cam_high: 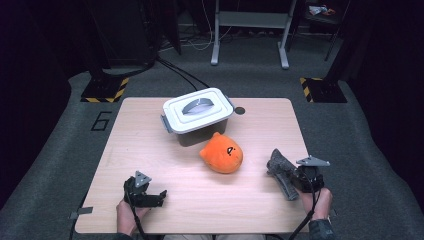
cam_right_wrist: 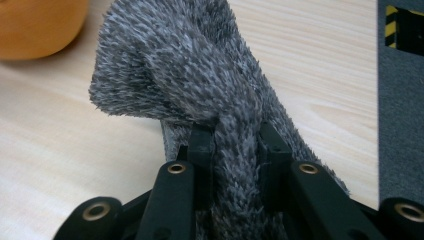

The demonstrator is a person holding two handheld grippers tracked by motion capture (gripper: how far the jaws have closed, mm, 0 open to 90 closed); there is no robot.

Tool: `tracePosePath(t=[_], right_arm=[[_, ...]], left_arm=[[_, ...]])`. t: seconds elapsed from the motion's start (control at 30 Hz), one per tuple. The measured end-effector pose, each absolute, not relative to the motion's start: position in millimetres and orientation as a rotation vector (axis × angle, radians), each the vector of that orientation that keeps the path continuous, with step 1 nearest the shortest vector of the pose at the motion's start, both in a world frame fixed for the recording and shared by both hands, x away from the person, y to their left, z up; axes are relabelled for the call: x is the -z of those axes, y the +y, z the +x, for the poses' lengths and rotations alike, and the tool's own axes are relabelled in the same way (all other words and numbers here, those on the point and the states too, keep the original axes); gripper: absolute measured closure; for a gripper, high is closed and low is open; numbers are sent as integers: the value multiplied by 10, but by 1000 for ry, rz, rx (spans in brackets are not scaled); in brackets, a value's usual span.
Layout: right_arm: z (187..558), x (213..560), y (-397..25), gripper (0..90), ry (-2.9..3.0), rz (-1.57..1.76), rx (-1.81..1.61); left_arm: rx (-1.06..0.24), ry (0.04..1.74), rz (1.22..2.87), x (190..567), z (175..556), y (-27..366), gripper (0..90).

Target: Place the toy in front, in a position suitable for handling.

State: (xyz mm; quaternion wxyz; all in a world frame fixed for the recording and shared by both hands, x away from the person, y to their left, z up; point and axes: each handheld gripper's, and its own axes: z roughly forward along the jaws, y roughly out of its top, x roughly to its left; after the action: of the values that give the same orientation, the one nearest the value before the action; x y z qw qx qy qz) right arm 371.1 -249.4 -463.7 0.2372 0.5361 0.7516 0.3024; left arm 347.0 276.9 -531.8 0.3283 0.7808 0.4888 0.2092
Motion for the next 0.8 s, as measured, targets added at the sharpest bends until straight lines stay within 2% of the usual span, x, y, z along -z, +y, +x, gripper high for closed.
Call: tracePosePath(t=[0.37,0.8], right_arm=[[3989,4686,-2579,721,1982,1575,-810],[4361,4821,-2469,682,1939,1660,-779]], left_arm=[[-550,1283,2040,5320,3470,2768,5],[-551,1287,2042,5317,3469,2770,5]])
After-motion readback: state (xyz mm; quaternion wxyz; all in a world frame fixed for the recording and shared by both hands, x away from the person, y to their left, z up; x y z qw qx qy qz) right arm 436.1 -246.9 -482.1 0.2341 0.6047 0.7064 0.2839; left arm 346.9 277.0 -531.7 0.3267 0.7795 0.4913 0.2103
